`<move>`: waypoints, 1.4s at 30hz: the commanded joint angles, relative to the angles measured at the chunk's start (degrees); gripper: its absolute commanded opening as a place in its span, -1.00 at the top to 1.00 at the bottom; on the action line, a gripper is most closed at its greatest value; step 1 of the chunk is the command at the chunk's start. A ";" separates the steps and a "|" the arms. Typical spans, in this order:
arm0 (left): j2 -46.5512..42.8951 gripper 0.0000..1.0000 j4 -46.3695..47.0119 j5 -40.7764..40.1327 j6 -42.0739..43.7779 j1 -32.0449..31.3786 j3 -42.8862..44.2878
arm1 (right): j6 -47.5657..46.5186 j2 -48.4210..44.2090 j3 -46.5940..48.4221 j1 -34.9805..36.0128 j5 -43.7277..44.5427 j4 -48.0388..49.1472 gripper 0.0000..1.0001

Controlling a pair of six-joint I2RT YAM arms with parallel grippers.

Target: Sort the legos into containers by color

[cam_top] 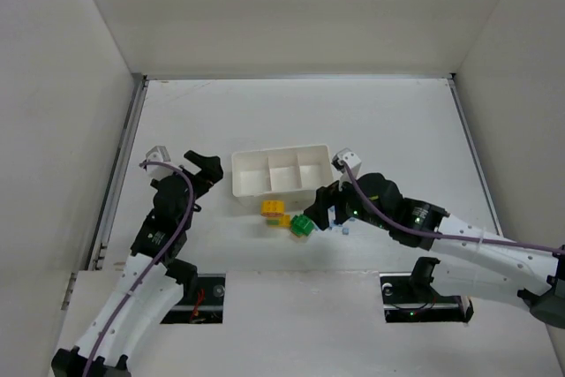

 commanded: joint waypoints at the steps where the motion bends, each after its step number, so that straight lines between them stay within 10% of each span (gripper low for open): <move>1: 0.92 -1.00 -1.00 -1.78 -1.92 -0.27 1.01 | -2.03 -0.66 -0.58 0.12 -2.04 2.28 -0.67; 12: -1.37 -1.00 4.79 -5.56 -2.18 1.23 -2.06 | -8.98 10.76 1.88 2.41 -4.84 8.96 0.52; 19: -2.60 -1.00 14.72 -8.28 -5.62 -2.37 -7.08 | -14.42 20.60 4.95 1.97 -7.04 11.41 -0.46; 22: -4.00 -0.08 22.08 -4.25 1.32 -2.82 -10.14 | -16.53 23.77 6.62 0.65 -8.62 12.04 -0.63; 25: -5.77 0.25 23.97 -3.36 1.59 -1.85 -12.00 | -18.20 26.50 8.73 -1.02 -11.52 11.86 -0.69; 42: -1.11 -0.06 21.94 -0.46 1.16 0.88 -10.78 | -24.63 40.03 18.23 0.82 -18.12 7.82 -0.72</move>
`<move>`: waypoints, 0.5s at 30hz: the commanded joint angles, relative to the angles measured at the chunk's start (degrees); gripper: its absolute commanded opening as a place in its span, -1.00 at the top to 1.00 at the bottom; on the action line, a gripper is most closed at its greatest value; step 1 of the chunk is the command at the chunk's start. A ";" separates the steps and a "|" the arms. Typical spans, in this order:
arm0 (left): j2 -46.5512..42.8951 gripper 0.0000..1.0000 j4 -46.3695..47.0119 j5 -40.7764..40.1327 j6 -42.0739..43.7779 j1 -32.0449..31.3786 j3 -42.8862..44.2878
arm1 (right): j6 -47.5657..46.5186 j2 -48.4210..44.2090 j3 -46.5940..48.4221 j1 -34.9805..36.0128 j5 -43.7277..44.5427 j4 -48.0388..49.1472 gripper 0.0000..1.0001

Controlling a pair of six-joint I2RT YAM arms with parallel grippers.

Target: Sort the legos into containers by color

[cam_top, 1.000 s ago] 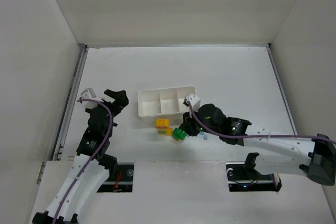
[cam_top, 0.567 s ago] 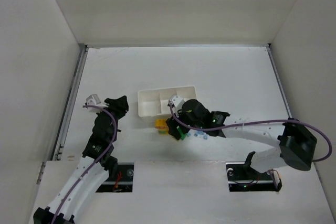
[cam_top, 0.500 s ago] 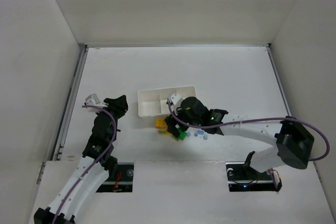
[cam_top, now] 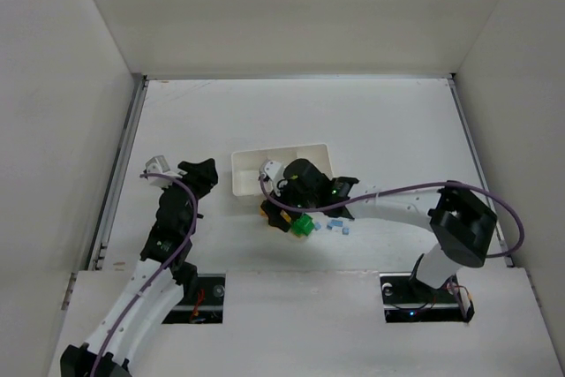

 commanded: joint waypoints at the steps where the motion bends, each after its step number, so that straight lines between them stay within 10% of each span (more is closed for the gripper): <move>1: 0.57 -0.06 3.06 0.52 0.43 0.46 0.94 | -1.59 2.05 3.56 1.85 -2.06 -0.13 -0.68; 15: 0.84 -0.12 2.53 0.52 -0.97 1.69 0.77 | -1.41 6.54 4.01 4.23 1.80 1.18 -0.18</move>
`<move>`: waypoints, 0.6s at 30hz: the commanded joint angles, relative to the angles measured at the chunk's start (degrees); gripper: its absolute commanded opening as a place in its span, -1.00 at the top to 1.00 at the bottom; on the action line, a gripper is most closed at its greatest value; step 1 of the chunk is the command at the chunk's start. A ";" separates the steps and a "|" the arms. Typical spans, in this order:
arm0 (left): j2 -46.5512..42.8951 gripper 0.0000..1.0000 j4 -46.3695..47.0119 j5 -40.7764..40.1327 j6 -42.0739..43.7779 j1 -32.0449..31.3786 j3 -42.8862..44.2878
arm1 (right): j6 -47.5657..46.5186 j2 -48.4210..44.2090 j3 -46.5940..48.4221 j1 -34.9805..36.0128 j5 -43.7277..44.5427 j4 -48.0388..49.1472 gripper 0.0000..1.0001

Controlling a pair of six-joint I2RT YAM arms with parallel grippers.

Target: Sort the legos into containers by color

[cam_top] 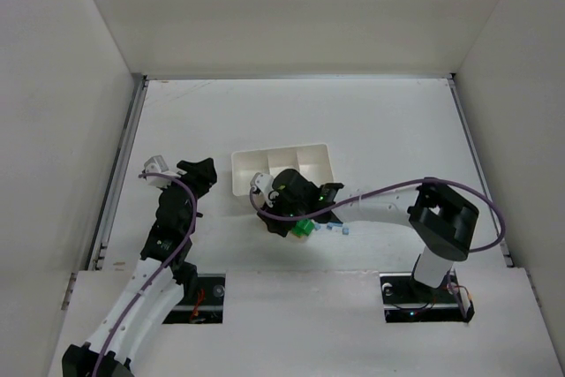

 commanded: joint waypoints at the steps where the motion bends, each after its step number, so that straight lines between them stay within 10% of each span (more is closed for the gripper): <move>1: -0.06 -0.12 2.44 0.50 -0.23 0.34 0.77 | -0.74 -0.15 2.41 0.84 2.14 1.59 -0.18; 18: -2.69 -0.13 -0.19 0.50 -0.32 -0.19 1.21 | 1.55 -2.52 2.50 2.07 3.37 8.19 0.41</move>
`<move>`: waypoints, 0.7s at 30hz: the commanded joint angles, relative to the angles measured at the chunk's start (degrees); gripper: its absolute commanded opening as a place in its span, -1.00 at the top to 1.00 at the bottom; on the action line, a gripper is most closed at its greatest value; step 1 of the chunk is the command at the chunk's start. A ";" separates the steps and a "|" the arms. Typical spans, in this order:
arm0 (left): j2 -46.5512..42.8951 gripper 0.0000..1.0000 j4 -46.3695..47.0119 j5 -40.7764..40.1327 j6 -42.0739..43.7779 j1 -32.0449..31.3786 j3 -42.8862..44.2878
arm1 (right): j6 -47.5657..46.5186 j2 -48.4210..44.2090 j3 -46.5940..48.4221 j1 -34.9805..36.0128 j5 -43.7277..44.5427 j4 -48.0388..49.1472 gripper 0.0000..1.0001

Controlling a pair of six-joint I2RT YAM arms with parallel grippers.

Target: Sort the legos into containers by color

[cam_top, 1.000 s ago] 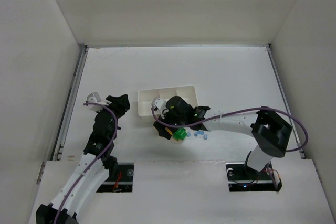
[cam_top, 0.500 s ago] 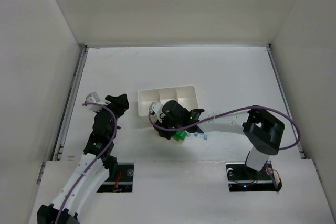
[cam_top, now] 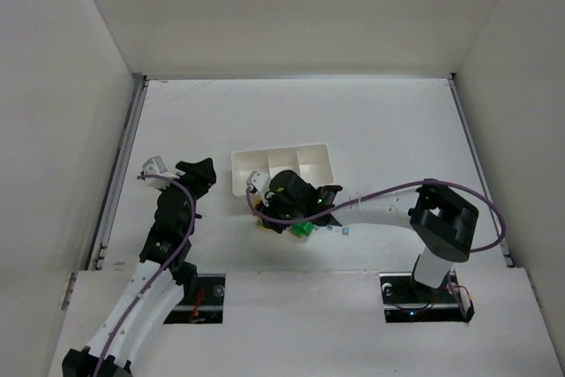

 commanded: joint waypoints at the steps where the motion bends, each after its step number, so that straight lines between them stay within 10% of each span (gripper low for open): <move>1: -1.25 -0.13 0.33 0.48 -0.27 -0.34 1.21 | 1.07 -2.06 2.04 0.65 0.90 4.93 0.41; 21: -2.22 -0.13 -0.81 0.48 -0.27 0.01 0.77 | 2.82 4.26 0.02 8.03 13.56 10.38 0.25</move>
